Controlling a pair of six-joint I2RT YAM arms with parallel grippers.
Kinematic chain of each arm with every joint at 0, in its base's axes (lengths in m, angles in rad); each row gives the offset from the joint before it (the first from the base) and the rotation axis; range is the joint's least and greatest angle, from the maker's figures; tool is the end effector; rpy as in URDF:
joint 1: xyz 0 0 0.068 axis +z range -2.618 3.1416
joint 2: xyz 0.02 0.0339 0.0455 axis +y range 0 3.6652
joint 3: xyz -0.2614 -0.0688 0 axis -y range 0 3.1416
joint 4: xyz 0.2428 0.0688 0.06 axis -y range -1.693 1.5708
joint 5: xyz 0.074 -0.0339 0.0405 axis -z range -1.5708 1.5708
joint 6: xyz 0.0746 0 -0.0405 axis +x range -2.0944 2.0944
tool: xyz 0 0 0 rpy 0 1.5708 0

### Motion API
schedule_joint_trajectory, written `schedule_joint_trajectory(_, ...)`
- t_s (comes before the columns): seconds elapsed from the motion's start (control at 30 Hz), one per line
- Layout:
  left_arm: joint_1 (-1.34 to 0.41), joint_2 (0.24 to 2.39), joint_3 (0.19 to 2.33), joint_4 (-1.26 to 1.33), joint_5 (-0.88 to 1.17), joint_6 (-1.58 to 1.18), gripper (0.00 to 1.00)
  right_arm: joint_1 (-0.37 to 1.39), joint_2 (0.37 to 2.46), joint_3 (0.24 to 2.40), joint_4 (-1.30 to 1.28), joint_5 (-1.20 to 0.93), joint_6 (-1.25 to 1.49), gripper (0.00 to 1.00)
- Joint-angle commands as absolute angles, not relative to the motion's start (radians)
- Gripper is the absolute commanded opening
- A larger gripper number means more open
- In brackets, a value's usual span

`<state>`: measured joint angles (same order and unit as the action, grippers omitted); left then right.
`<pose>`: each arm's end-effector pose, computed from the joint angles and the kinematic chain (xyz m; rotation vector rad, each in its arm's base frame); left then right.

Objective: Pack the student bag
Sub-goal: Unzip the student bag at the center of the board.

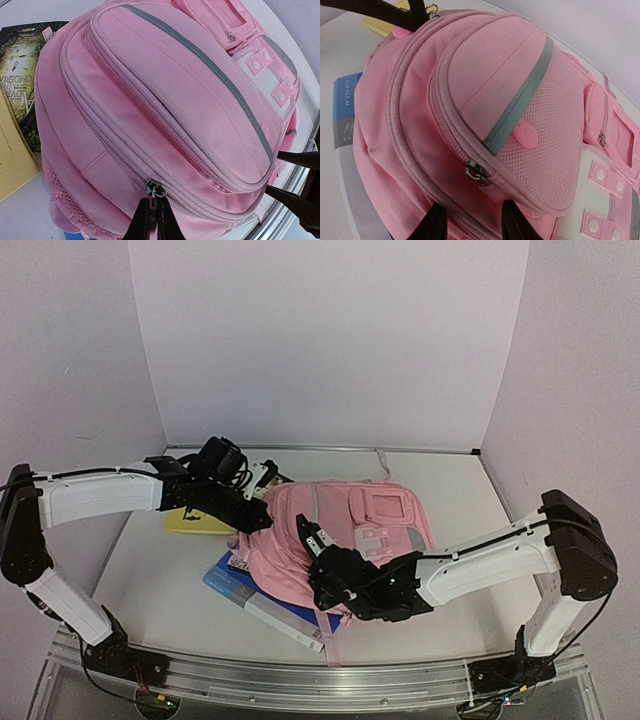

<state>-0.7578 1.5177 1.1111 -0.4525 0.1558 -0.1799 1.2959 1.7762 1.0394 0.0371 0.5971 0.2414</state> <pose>0.2458 -0.2485 0.2218 0.7849 2.3848 -0.5962 0.1482 0.3710 0.1633 -0.8038 1.9835 0.2167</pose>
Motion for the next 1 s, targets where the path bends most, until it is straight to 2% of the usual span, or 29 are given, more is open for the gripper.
schedule_joint_trajectory(0.0,-0.752,1.476,1.184,-0.383,0.178,-0.165,0.00,1.282,1.835,1.104,0.073,0.714,0.203,0.37)
schedule_joint_trajectory(0.17,-0.752,1.490,1.190,-0.378,0.220,-0.160,0.00,1.284,1.886,1.122,0.125,0.778,0.170,0.35)
schedule_joint_trajectory(0.37,-0.751,1.496,1.185,-0.381,0.161,-0.160,0.00,1.284,1.865,1.109,0.151,0.921,0.208,0.00)
schedule_joint_trajectory(0.53,-0.723,1.507,1.203,-0.395,0.061,-0.159,0.00,1.284,1.724,1.006,0.192,0.895,0.238,0.00)
schedule_joint_trajectory(0.97,-0.532,1.666,1.363,-0.342,0.128,-0.056,0.00,1.285,1.506,0.820,0.260,0.771,0.232,0.00)
